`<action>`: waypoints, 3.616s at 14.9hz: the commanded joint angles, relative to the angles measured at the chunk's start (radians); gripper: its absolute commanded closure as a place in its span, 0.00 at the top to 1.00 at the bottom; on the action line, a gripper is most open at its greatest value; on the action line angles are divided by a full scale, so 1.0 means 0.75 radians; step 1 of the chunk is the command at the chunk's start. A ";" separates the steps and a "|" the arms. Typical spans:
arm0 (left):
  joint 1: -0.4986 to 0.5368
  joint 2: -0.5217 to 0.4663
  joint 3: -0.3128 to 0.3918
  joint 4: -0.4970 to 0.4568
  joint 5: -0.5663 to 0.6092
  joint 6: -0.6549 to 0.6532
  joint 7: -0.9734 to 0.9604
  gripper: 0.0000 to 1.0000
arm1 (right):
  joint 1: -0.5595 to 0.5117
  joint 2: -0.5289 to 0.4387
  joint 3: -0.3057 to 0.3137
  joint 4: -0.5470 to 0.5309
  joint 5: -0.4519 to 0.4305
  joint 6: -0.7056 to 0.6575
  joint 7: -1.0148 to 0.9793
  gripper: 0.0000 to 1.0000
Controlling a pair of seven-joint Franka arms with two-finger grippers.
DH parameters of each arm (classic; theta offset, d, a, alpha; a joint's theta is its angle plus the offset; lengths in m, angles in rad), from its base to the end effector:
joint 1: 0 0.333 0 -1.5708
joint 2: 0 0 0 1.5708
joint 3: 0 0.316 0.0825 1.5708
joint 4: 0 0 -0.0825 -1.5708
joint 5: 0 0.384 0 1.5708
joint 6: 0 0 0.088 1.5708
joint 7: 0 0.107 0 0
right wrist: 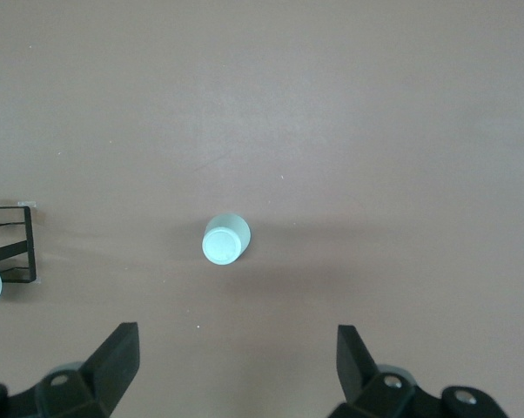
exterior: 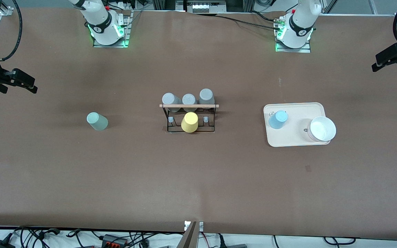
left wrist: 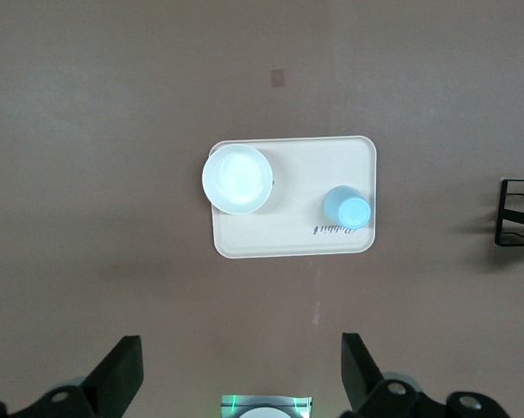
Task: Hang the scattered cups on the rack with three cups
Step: 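Lower the left gripper onto the light blue cup on the tray, then grasp the light blue cup and carry it toward the rack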
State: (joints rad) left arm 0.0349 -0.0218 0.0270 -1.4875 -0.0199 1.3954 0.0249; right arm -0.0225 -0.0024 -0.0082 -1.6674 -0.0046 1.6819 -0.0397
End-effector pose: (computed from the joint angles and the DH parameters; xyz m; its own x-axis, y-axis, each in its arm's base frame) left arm 0.5282 0.0305 0.6602 0.9970 0.0333 -0.0697 0.0349 -0.9991 0.0221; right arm 0.5613 -0.0177 0.5897 0.9998 0.0095 0.0167 0.0094 -0.9999 0.0052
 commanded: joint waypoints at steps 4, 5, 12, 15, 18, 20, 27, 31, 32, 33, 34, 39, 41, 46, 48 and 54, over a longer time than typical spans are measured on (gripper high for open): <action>0.009 0.007 0.007 0.020 -0.020 -0.020 0.024 1.00 | -0.017 -0.034 0.017 -0.029 -0.012 -0.007 -0.021 1.00; 0.009 0.011 0.009 0.020 -0.020 -0.018 0.020 1.00 | -0.015 -0.032 0.017 -0.031 -0.012 -0.007 -0.021 1.00; -0.038 0.125 -0.028 -0.094 -0.075 -0.003 -0.127 1.00 | -0.015 -0.023 0.017 -0.025 -0.012 -0.009 -0.021 1.00; -0.038 0.139 -0.097 -0.292 -0.082 0.208 -0.221 1.00 | -0.015 -0.021 0.019 -0.021 -0.012 -0.013 -0.019 1.00; -0.038 0.146 -0.163 -0.505 -0.082 0.484 -0.325 1.00 | -0.015 -0.007 0.019 -0.008 -0.010 -0.003 -0.019 1.00; -0.042 0.178 -0.212 -0.608 -0.082 0.665 -0.387 1.00 | -0.015 -0.001 0.019 -0.004 -0.012 -0.013 -0.019 1.00; -0.061 0.328 -0.322 -0.886 -0.063 1.186 -0.557 1.00 | -0.019 0.016 0.021 -0.006 -0.014 -0.023 -0.021 1.00; -0.069 0.391 -0.322 -0.976 -0.055 1.348 -0.557 1.00 | -0.015 0.018 0.023 -0.004 -0.014 -0.013 -0.021 1.00; -0.075 0.409 -0.322 -0.976 -0.047 1.361 -0.557 1.00 | -0.015 0.016 0.021 -0.004 -0.014 -0.015 -0.021 1.00; -0.077 0.428 -0.322 -0.978 -0.047 1.383 -0.561 1.00 | -0.015 0.018 0.021 -0.004 -0.014 -0.015 -0.021 1.00; -0.079 0.436 -0.322 -0.978 -0.047 1.389 -0.573 1.00 | -0.015 0.018 0.023 -0.006 -0.014 -0.015 -0.021 1.00; -0.102 0.442 -0.320 -0.987 -0.025 1.381 -0.585 0.64 | -0.015 0.016 0.021 -0.004 -0.014 -0.023 -0.021 1.00; -0.100 0.442 -0.320 -0.987 -0.006 1.369 -0.581 0.50 | -0.015 0.016 0.023 -0.002 -0.014 -0.023 -0.019 1.00; -0.098 0.432 -0.316 -0.809 -0.006 1.171 -0.581 0.38 | -0.015 0.016 0.023 -0.002 -0.014 -0.021 -0.011 1.00; -0.098 0.436 -0.320 -0.642 -0.008 1.002 -0.632 0.38 | -0.015 0.016 0.023 -0.002 -0.016 -0.021 -0.013 1.00; -0.251 0.469 -0.326 -0.281 -0.033 0.768 -1.059 0.39 | -0.003 0.018 0.025 0.000 -0.031 -0.023 -0.019 1.00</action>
State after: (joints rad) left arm -0.0927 0.3026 -0.2181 -1.7836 -0.0443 2.0114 -0.6439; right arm -0.0228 0.0170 -0.0022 -1.6681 -0.0147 1.6713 -0.0417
